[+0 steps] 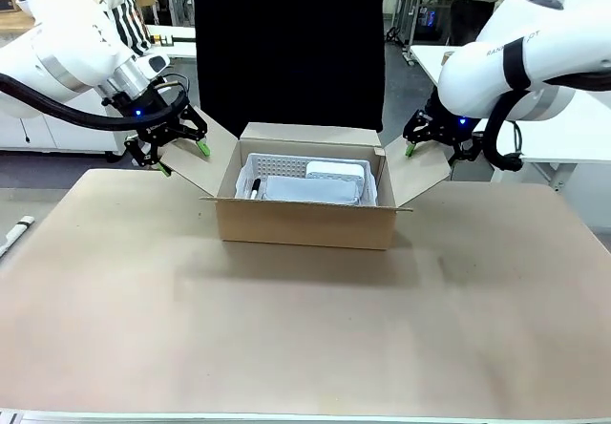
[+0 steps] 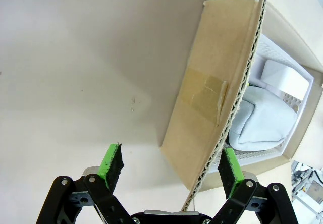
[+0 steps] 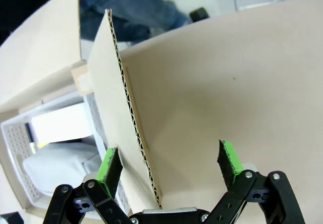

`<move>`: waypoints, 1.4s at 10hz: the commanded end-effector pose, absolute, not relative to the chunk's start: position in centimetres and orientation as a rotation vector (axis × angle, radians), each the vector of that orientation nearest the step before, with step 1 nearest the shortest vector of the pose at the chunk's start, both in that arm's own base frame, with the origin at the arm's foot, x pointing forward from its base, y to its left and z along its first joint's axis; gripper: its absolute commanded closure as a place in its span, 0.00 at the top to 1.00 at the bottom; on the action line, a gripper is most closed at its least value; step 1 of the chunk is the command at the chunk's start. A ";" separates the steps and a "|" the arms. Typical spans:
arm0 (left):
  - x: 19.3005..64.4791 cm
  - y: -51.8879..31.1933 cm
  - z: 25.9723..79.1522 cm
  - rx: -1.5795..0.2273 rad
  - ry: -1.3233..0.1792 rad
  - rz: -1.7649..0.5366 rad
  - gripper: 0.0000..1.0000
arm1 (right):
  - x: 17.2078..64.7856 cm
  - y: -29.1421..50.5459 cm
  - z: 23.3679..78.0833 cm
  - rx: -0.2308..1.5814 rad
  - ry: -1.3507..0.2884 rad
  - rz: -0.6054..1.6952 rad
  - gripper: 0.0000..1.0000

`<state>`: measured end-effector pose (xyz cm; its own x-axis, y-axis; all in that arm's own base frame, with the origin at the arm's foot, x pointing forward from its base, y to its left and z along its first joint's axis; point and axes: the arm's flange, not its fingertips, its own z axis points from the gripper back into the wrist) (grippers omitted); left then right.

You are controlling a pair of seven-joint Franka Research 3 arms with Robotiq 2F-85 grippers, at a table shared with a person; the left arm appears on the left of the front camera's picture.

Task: Pack the gift set into the box.
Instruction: Lift both hands away from the flaps of the Package Box.

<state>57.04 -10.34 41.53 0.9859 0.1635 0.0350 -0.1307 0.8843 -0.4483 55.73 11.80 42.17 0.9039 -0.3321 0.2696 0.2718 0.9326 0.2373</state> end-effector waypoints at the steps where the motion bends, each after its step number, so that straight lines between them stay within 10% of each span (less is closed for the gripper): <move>1: 56.9 -10.2 41.7 -0.449 -0.082 0.149 1.00 | 55.7 12.4 42.5 0.181 -0.309 -0.332 1.00; 8: 47.5 -3.2 53.4 -0.678 -0.069 -0.137 1.00 | 42.1 5.5 51.7 0.611 -0.355 -0.115 1.00; 14: 45.7 5.0 50.7 -1.556 -0.035 -0.777 1.00 | 37.3 -12.3 49.3 1.486 -0.016 -0.238 1.00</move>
<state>42.18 4.36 51.72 0.7750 -0.3923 0.4954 0.5591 0.0604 -0.8269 32.98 -11.85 49.75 0.9830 -0.1789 -0.0404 0.0635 0.1254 0.9901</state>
